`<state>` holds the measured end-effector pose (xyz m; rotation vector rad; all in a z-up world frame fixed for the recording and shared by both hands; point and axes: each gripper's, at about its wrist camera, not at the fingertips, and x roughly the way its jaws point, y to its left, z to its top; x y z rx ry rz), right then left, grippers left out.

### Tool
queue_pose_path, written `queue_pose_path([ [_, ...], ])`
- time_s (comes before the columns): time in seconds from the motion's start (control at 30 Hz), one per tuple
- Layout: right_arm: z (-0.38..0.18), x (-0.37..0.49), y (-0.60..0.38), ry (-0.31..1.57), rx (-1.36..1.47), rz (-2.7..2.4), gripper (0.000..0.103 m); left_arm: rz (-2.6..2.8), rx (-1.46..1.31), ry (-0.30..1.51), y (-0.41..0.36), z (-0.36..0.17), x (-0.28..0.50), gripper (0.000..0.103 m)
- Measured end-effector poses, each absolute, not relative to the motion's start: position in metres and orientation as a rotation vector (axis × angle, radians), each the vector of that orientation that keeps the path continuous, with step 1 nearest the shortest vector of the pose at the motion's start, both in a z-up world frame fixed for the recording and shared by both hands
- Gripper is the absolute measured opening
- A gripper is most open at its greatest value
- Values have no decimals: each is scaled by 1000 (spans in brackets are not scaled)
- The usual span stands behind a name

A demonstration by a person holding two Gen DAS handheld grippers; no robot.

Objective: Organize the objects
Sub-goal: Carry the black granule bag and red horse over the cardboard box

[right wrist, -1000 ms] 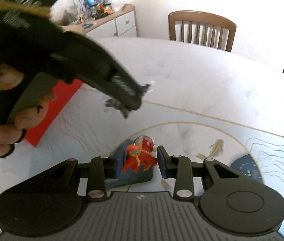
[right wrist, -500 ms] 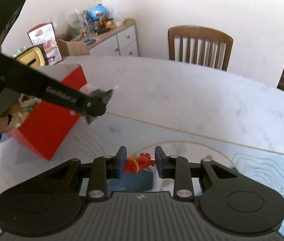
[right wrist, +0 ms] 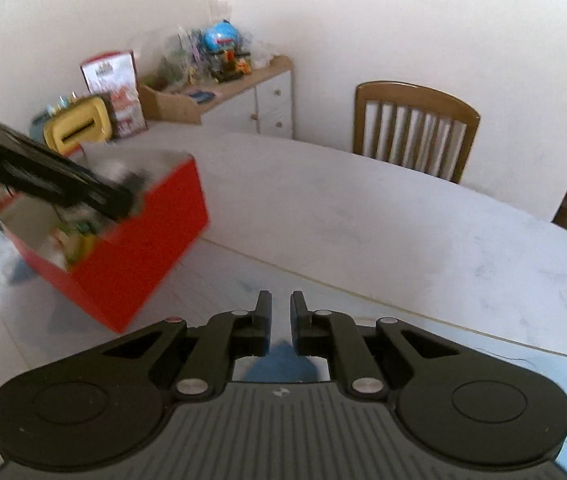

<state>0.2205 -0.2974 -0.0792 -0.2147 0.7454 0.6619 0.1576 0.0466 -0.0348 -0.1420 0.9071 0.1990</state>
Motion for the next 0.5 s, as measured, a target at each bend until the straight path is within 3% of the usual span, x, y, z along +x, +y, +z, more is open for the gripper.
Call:
queue_pose_path([
  [0.13, -102, 225, -305, 819, -221, 619, 10, 225, -160, 915, 63, -37, 136, 30],
  [0.33, -137, 217, -301, 948, -248, 623, 23, 273, -196, 921, 91, -35, 108, 30],
  [0.4, -143, 213, -299, 964, -233, 624, 37, 285, -217, 922, 99, -34, 101, 30],
  [0.43, -144, 211, -298, 962, -231, 620, 56, 288, -224, 922, 102, -34, 98, 30],
  [0.47, -144, 207, -297, 948, -226, 610, 67, 293, -227, 921, 105, -34, 95, 30],
  [0.5, -145, 205, -297, 939, -224, 605, 67, 296, -230, 921, 106, -33, 93, 30],
])
